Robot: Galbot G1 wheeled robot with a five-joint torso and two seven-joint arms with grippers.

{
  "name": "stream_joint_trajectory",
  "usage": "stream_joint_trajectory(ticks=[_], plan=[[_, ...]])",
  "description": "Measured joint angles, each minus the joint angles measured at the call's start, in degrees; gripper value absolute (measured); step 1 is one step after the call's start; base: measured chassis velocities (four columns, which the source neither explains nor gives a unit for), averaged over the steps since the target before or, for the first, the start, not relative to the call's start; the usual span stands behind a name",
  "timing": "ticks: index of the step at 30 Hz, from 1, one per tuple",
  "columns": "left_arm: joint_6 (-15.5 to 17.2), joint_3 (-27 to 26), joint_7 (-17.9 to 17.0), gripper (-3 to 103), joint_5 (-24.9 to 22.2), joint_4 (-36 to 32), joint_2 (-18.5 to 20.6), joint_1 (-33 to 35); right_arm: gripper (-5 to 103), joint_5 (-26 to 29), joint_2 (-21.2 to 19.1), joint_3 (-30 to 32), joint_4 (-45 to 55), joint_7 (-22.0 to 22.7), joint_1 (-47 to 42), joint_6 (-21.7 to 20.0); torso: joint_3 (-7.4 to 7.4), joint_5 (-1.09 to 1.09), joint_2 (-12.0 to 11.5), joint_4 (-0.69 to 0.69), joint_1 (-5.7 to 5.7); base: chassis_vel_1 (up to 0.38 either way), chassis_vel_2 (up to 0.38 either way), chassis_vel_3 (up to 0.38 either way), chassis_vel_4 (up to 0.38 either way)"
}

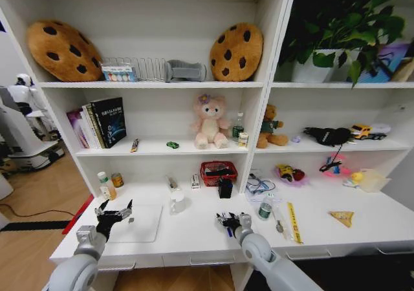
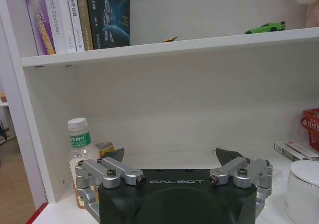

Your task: Organize the objects on the table.

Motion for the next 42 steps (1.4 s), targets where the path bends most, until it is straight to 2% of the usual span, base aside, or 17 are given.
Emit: stream_joint_trajectory(ticks=[6, 9, 11, 12, 26, 27, 29, 32, 41, 42], plan=[[-0.1, 0.0, 0.0, 100, 0.0, 0.0, 0.0, 0.0, 70, 0.2, 0.0, -0.3, -0.7, -0.2, 0.7, -0.1, 0.0, 0.0, 0.0, 0.0, 0.0, 0.0, 0.0, 0.0, 0.0], [-0.1, 0.0, -0.1, 100, -0.2, 0.0, 0.0, -0.1, 61, -0.1, -0.1, -0.5, -0.7, -0.2, 0.7, -0.2, 0.0, 0.0, 0.0, 0.0, 0.0, 0.0, 0.0, 0.0, 0.0], [-0.1, 0.0, -0.1, 100, -0.2, 0.0, 0.0, -0.2, 61, -0.2, -0.1, -0.6, -0.7, -0.1, 0.7, -0.2, 0.0, 0.0, 0.0, 0.0, 0.0, 0.0, 0.0, 0.0, 0.0], [-0.1, 0.1, -0.1, 100, -0.2, 0.1, 0.0, -0.4, 53, -0.2, -0.1, -0.7, -0.7, 0.0, 0.5, -0.4, 0.0, 0.0, 0.0, 0.0, 0.0, 0.0, 0.0, 0.0, 0.0], [-0.4, 0.4, -0.1, 100, -0.5, 0.6, -0.2, -0.8, 38, 0.2, -0.1, -0.3, -1.5, 0.9, 0.3, -1.4, -0.01, -0.01, 0.0, 0.0, 0.0, 0.0, 0.0, 0.0, 0.0], [-0.5, 0.4, -0.1, 100, -0.5, 0.6, -0.3, -0.6, 28, 0.8, -0.1, -0.1, -2.0, 0.2, 0.5, -1.5, -0.01, -0.02, 0.0, -0.01, -0.01, 0.0, 0.0, 0.0, 0.0], [-0.7, 0.4, -0.1, 100, -0.5, 0.6, -0.4, -0.5, 28, 0.9, -0.1, 0.0, -2.0, -0.2, 0.5, -1.5, -0.01, -0.01, 0.0, -0.01, 0.0, 0.0, 0.0, 0.0, 0.0], [-1.6, 0.5, -0.1, 100, -0.6, 0.6, -0.4, -0.5, 13, 2.2, -0.7, 0.3, -1.9, -1.4, 0.7, -2.1, -0.01, 0.0, 0.0, 0.01, 0.0, 0.0, 0.0, 0.0, 0.0], [-1.8, 0.6, -0.1, 100, -0.8, 0.6, -0.5, -0.9, 12, 2.8, -1.3, 0.9, -1.5, -2.4, 0.2, -2.3, 0.0, 0.0, 0.0, 0.0, 0.0, 0.0, 0.0, 0.0, 0.0], [-1.9, 0.7, -0.1, 100, -0.7, 0.6, -0.7, -0.8, 12, 1.0, -1.1, 1.2, -1.7, -3.4, -0.1, -0.3, 0.01, 0.02, 0.0, -0.01, 0.0, 0.0, 0.0, 0.0, 0.0]])
